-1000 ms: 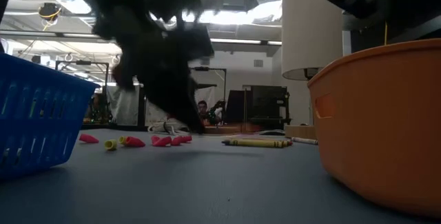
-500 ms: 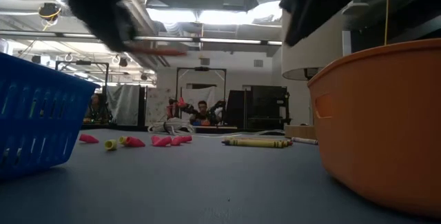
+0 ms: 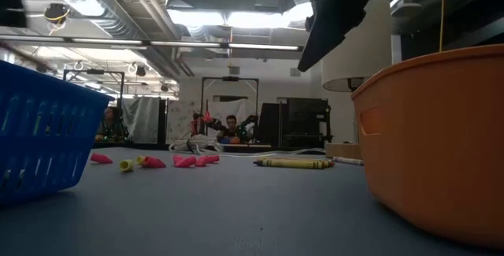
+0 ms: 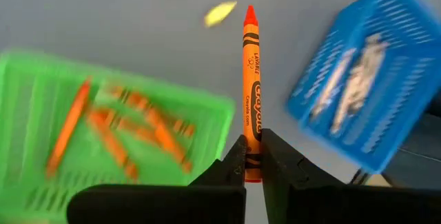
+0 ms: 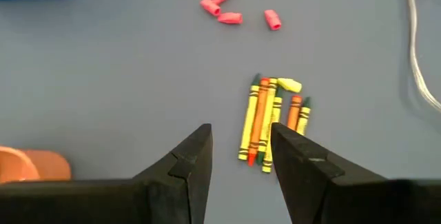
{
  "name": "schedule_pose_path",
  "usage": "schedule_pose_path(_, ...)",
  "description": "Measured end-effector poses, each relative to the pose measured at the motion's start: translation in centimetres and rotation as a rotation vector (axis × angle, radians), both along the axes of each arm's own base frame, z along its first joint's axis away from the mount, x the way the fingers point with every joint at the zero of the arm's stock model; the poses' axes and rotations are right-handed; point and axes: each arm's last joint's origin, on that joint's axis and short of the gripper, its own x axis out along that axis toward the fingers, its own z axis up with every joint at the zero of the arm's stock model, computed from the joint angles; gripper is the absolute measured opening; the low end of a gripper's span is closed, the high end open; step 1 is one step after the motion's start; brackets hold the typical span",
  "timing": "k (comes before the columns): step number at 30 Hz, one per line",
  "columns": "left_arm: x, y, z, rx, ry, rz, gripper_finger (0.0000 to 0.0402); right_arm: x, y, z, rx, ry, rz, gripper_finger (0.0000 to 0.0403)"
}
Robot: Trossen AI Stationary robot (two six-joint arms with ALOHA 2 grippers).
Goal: Sort crayons
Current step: Put the orange crayon into the green bin
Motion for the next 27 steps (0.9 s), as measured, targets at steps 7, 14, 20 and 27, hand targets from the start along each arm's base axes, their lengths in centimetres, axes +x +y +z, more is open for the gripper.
schedule_pose_path(7,-2.3,-0.8,-0.4,-0.032,0.207,0.156,0.0005,0.2,-1.2,0.0,-0.001,0.0,-0.036,0.0147)
schedule_pose_path(14,-3.5,-1.1,-0.5,-0.009,0.272,0.216,0.0005,0.2,-1.2,0.0,-0.001,-0.001,-0.035,0.0147)
schedule_pose_path(20,-3.6,-1.2,-0.5,-0.01,0.277,0.231,0.0018,0.2,-1.3,-0.1,-0.036,-0.001,-0.053,0.0147)
schedule_pose_path(27,-3.6,-1.1,-0.6,-0.001,0.28,0.236,0.0056,0.6,-2.1,-1.4,-0.209,0.044,-0.122,0.0147)
